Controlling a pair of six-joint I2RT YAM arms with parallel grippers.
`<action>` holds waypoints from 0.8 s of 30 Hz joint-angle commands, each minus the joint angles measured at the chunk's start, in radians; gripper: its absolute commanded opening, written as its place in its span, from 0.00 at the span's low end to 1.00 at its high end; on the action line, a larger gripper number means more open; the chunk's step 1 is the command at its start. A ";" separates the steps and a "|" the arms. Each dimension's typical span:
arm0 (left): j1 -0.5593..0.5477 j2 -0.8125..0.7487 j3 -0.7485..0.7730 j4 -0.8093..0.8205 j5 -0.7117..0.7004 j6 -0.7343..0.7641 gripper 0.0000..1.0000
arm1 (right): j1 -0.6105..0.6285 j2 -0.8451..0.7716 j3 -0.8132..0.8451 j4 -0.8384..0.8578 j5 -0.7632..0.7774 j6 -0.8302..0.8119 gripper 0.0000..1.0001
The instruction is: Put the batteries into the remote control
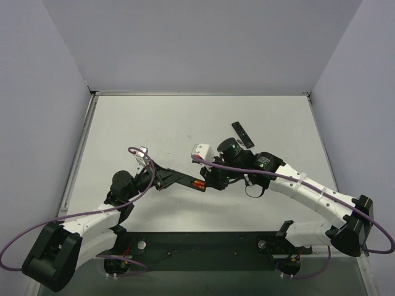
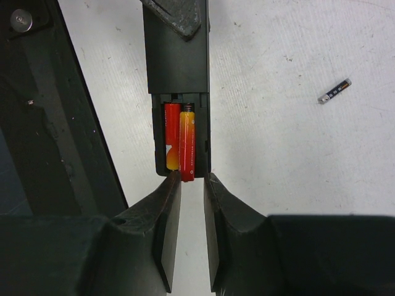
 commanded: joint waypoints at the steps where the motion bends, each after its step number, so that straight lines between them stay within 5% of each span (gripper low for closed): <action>1: -0.006 -0.016 0.043 0.037 0.004 0.009 0.00 | 0.005 0.011 0.044 -0.006 -0.021 0.002 0.17; 24: -0.008 -0.046 0.062 0.054 -0.001 -0.028 0.00 | 0.022 0.047 0.039 -0.009 -0.029 -0.006 0.02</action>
